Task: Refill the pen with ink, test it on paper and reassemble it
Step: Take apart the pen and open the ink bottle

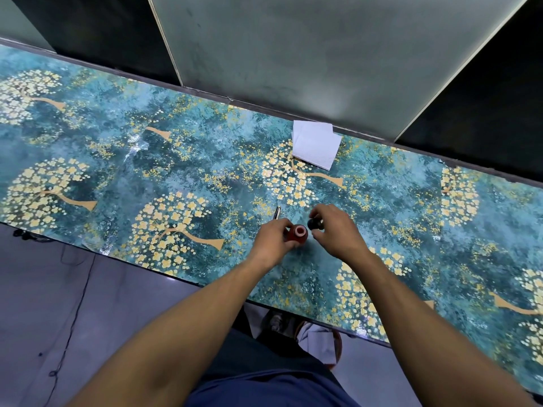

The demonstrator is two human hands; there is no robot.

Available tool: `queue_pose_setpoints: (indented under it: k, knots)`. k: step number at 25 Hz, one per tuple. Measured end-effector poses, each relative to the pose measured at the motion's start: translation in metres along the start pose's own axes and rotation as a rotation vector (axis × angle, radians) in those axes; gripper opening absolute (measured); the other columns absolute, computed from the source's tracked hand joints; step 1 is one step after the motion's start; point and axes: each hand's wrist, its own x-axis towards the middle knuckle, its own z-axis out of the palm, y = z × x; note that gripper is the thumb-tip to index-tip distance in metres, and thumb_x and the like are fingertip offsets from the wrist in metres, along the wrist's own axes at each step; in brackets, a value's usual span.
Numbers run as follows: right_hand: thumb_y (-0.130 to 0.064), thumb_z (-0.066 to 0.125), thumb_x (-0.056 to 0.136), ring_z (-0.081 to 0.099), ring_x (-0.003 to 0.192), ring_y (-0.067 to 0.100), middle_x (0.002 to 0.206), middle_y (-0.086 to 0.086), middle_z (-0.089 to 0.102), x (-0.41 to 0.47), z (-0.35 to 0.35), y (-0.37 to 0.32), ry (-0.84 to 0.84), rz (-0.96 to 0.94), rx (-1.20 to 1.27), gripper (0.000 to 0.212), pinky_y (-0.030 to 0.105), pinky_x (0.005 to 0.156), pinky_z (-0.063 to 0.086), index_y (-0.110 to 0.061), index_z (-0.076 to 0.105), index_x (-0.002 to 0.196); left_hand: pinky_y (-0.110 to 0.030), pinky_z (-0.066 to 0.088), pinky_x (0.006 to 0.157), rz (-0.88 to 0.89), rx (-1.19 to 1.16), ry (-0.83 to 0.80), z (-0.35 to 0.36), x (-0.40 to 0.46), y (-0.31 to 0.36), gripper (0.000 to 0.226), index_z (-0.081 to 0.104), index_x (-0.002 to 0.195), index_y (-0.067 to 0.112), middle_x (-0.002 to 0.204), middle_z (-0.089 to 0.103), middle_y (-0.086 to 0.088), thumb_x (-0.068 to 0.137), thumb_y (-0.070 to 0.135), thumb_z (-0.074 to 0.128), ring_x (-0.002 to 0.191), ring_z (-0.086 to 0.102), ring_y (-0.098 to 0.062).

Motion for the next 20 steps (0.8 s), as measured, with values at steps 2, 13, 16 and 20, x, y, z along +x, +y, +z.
queue_pose_setpoints:
  k: [2, 13, 16, 20]
  knots:
    - [-0.012, 0.066, 0.085, 0.058, 0.094, 0.028, 0.106, 0.006, 0.058, -0.002, 0.009, 0.008, -0.009, 0.07, -0.064, 0.025, 0.042, 0.078, 0.051, -0.02, 0.054, 0.105, -0.036, 0.056, 0.088, -0.007, 0.006, 0.01, 0.001, -0.003, 0.003, 0.044, 0.066, 0.115, 0.019, 0.107, 0.069, -0.002, 0.075, 0.025, 0.084, 0.089, 0.066, -0.016]
    - [-0.013, 0.071, 0.089, 0.058, 0.104, 0.029, 0.129, 0.009, 0.051, -0.009, 0.015, 0.022, -0.131, 0.138, -0.12, 0.05, 0.038, 0.08, 0.05, -0.02, 0.049, 0.132, -0.033, 0.051, 0.093, -0.103, 0.096, 0.154, -0.018, -0.011, -0.011, 0.041, 0.061, 0.119, 0.015, 0.111, 0.061, 0.0, 0.084, 0.03, 0.077, 0.097, 0.058, -0.015]
    - [-0.006, 0.065, 0.089, 0.057, 0.1, 0.028, 0.131, 0.006, 0.049, -0.009, -0.001, 0.025, -0.106, 0.135, -0.183, 0.052, 0.04, 0.073, 0.052, -0.024, 0.047, 0.134, -0.032, 0.05, 0.078, -0.191, 0.151, 0.16, -0.023, -0.008, -0.017, 0.033, 0.061, 0.102, 0.015, 0.1, 0.062, -0.002, 0.081, 0.034, 0.079, 0.087, 0.059, -0.017]
    - [-0.006, 0.066, 0.087, 0.059, 0.099, 0.026, 0.127, 0.005, 0.053, 0.0, -0.012, 0.016, -0.047, 0.14, -0.126, 0.051, 0.044, 0.078, 0.054, -0.025, 0.049, 0.132, -0.032, 0.046, 0.063, -0.233, 0.156, 0.125, -0.024, -0.007, -0.016, 0.022, 0.057, 0.087, 0.015, 0.084, 0.063, -0.003, 0.083, 0.024, 0.076, 0.074, 0.059, -0.019]
